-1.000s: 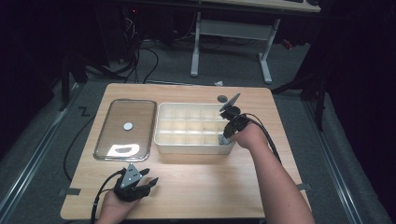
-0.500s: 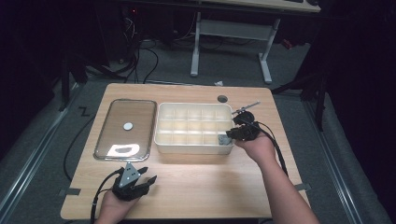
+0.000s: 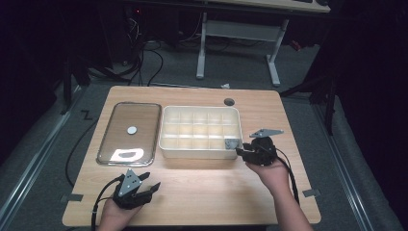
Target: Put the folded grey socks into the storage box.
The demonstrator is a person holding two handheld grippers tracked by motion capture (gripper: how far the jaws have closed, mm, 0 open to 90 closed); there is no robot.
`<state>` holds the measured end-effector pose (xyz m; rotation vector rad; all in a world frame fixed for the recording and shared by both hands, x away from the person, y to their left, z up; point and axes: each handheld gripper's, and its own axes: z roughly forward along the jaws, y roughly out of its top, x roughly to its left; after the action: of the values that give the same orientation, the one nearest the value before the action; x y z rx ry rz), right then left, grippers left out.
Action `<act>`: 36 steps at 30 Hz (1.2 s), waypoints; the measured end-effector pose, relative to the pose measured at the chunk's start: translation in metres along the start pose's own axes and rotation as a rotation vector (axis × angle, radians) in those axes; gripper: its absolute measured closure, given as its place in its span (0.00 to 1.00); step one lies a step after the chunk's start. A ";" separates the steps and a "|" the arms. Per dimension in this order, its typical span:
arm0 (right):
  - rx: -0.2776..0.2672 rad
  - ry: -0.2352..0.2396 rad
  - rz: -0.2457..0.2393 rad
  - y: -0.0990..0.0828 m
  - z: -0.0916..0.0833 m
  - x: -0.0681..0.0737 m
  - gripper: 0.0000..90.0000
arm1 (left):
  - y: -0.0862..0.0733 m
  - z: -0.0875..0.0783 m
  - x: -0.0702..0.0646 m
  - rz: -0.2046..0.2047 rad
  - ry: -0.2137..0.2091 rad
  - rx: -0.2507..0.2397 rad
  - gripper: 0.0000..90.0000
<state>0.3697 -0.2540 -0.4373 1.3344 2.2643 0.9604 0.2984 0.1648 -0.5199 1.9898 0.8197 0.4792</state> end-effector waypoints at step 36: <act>-0.156 -0.107 0.053 -0.120 0.008 0.047 0.45 | -0.003 0.002 0.000 -0.040 -0.023 0.013 0.45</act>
<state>0.2750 -0.2496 -0.5246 1.3505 2.0409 1.0346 0.2980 0.1649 -0.5236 1.9832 0.8486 0.4279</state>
